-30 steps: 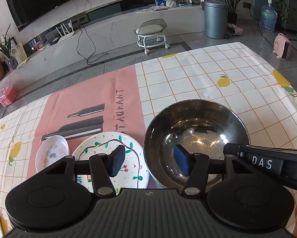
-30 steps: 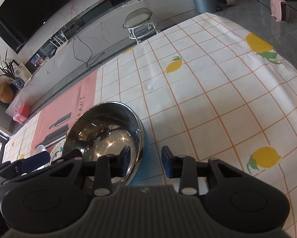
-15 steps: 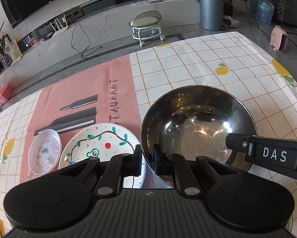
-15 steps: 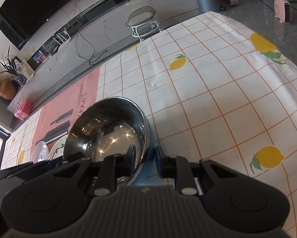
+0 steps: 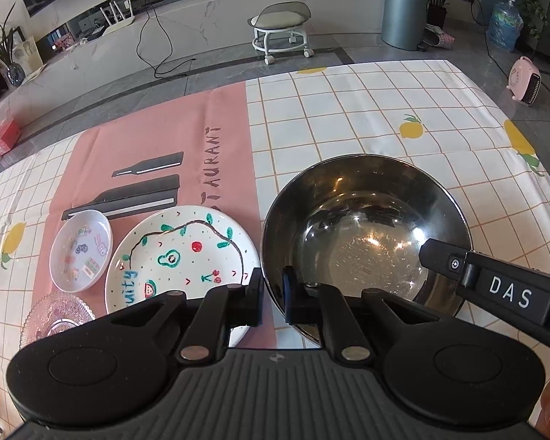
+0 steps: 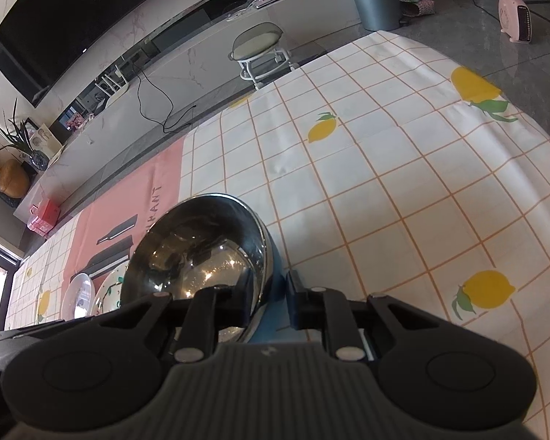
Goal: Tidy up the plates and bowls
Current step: 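Lift the blue bowl and carry it toward the orange bowl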
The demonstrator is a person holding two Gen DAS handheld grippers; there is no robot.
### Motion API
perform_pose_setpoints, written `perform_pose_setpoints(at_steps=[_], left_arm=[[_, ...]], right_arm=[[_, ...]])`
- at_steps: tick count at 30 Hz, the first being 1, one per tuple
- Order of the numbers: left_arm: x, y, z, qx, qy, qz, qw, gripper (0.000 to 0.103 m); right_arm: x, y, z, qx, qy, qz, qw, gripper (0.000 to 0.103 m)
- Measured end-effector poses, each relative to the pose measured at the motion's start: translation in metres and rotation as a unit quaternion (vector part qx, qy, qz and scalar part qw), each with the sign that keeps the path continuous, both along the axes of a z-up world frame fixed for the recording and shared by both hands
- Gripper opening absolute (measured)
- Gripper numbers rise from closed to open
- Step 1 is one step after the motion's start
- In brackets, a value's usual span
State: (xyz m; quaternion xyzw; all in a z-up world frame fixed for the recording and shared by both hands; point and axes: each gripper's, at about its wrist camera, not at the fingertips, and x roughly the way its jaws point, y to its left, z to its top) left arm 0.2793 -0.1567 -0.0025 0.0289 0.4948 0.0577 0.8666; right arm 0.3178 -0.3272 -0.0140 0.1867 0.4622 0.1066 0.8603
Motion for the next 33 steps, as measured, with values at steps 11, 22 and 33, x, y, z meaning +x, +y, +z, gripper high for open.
perform_pose_setpoints(at_steps=[11, 22, 33], left_arm=[[-0.017, 0.006, 0.036, 0.001, -0.017, 0.003, 0.9999, 0.012], [-0.049, 0.025, 0.078, -0.003, -0.041, 0.002, 0.9991, 0.014], [-0.1, 0.073, 0.093, -0.011, -0.063, 0.026, 0.9976, 0.015]], right_arm=[[-0.015, 0.004, 0.032, 0.001, -0.043, 0.011, 0.999, 0.015], [-0.045, 0.02, 0.073, 0.004, -0.09, 0.019, 0.996, 0.012], [-0.088, 0.073, 0.101, -0.018, -0.123, 0.075, 0.989, 0.011]])
